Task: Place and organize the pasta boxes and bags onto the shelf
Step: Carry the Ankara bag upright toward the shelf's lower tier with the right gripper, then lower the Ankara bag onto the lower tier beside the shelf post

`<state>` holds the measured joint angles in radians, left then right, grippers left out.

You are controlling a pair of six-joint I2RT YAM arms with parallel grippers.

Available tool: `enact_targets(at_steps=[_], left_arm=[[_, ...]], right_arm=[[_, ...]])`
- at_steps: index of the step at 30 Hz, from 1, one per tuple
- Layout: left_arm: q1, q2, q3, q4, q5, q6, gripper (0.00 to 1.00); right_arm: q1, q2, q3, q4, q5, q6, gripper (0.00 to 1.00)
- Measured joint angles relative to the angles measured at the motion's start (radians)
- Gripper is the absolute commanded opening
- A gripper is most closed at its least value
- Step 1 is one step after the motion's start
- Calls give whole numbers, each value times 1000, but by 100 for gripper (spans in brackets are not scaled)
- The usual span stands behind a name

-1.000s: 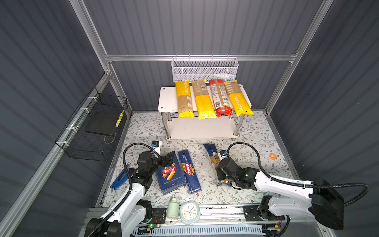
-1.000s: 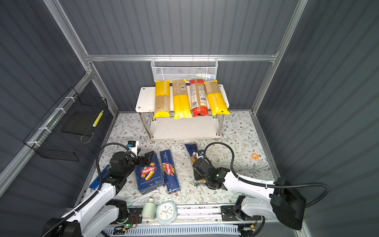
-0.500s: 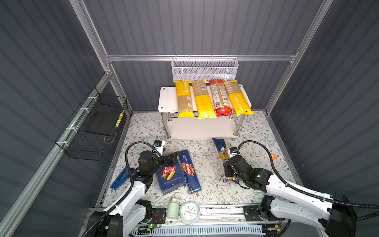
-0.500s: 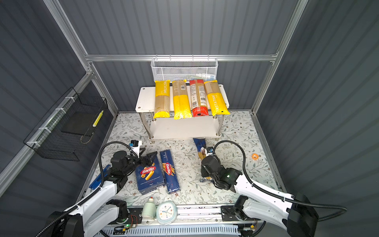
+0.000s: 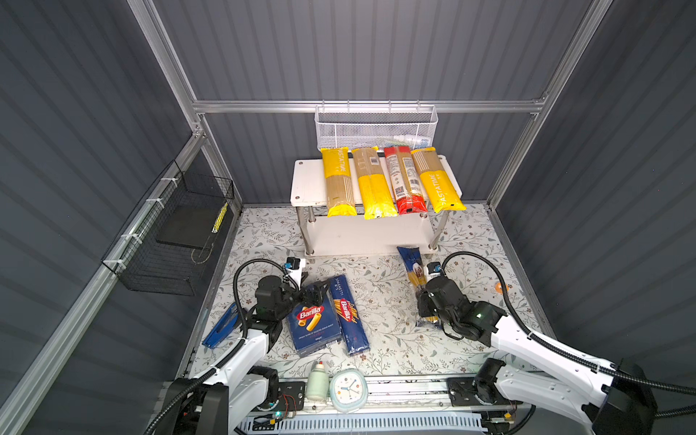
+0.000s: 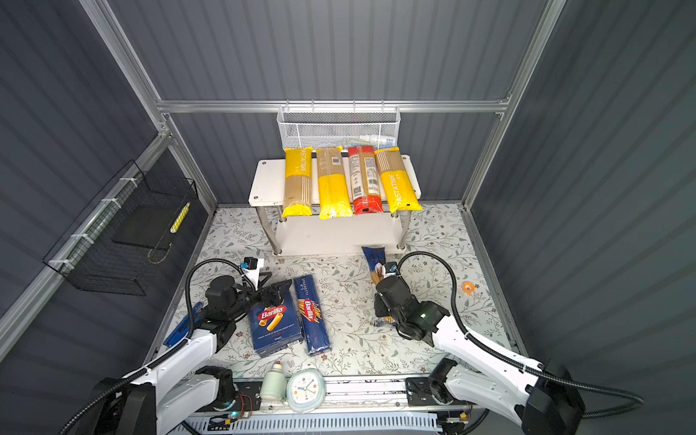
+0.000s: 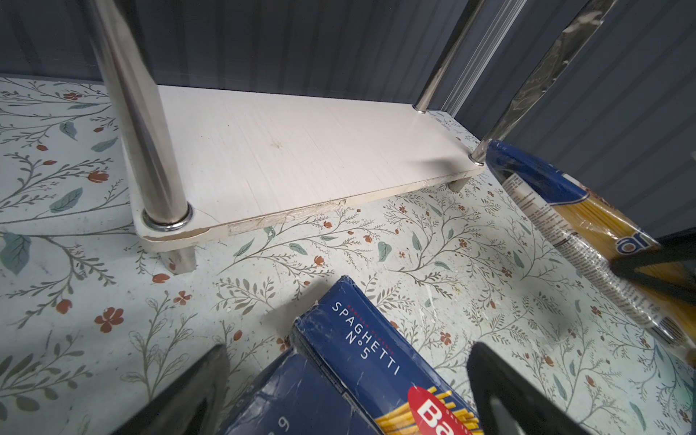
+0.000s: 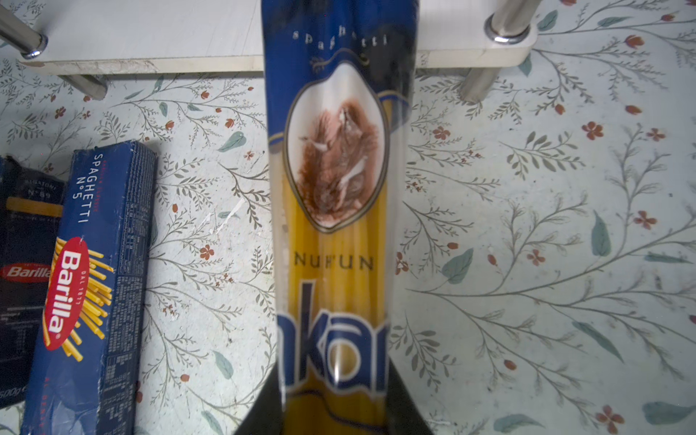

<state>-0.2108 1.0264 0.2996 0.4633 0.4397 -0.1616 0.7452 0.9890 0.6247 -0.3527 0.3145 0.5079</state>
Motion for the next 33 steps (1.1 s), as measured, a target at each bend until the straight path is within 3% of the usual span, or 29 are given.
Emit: enact_targets(at_steps=[7, 10, 12, 33], left_arm=[[-5, 19, 0, 4, 11, 0, 99], [-5, 23, 0, 6, 11, 0, 99], [-5, 24, 0, 6, 11, 0, 99], [-5, 36, 0, 10, 3, 0, 99]], right_arm=[[-60, 64, 62, 13, -19, -43, 1], [-84, 109, 94, 19, -31, -64, 7], [-99, 140, 116, 30, -38, -80, 2], [-222, 418, 288, 169, -58, -180, 1]])
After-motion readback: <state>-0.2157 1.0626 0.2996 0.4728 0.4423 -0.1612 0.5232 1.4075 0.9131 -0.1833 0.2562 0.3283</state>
